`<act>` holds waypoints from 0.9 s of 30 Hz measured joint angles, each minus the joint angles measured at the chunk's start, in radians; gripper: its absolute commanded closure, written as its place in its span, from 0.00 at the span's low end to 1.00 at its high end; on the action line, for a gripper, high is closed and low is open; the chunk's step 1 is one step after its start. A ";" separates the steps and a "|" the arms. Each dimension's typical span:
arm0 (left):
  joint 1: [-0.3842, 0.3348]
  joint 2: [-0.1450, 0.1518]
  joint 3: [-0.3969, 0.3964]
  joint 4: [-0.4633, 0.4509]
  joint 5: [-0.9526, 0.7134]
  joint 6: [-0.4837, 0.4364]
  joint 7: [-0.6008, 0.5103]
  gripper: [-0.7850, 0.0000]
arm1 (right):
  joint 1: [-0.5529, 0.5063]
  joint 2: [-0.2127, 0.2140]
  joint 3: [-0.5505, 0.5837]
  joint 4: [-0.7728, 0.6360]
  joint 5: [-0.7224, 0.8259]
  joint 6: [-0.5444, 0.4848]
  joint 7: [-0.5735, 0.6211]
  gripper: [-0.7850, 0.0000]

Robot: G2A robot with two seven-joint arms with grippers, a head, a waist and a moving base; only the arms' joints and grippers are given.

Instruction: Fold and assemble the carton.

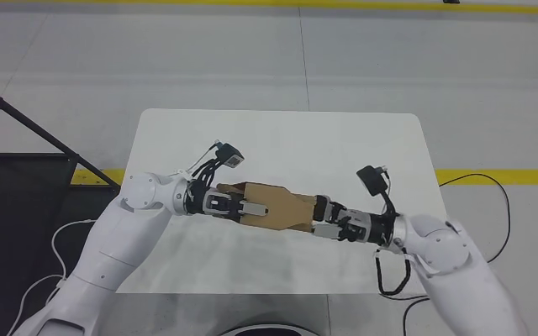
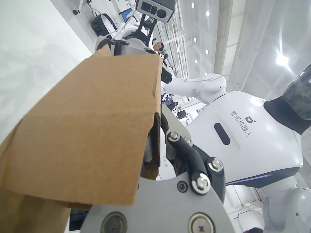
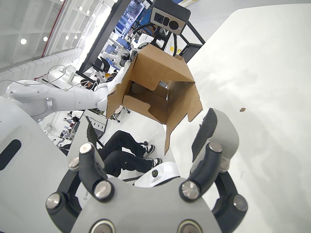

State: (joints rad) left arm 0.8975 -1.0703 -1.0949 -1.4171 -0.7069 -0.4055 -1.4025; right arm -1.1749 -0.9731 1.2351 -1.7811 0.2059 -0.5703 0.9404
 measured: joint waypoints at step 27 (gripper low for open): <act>-0.006 -0.010 0.014 0.015 0.026 -0.009 0.005 1.00 | 0.008 0.002 -0.011 -0.048 -0.015 0.014 0.008 0.00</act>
State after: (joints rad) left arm 0.8914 -1.0808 -1.0811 -1.4016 -0.6806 -0.4142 -1.3973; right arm -1.1673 -0.9714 1.2245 -1.8291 0.1913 -0.5567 0.9484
